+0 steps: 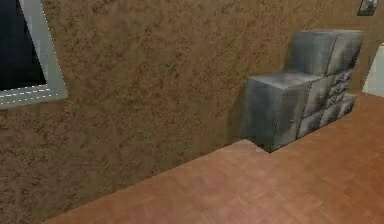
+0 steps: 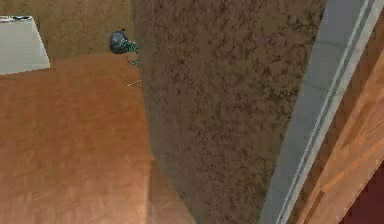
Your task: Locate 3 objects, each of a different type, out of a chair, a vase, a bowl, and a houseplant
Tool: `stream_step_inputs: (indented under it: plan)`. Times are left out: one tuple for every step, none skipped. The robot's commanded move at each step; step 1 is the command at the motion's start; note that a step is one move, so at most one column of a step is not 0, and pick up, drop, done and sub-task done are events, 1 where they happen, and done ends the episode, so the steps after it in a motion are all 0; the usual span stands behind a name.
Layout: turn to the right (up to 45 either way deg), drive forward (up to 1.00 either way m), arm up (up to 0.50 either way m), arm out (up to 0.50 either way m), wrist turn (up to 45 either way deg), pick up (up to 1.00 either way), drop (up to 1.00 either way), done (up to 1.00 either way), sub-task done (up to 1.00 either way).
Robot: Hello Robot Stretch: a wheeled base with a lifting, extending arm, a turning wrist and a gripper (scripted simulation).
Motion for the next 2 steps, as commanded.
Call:
stream_step_inputs:
  plan:
    - [45.0,0.0,0.0,0.0,0.0,0.0,0.0,0.0,0.0]
    - [6.0,0.0,0.0,0.0,0.0,0.0,0.0,0.0,0.0]
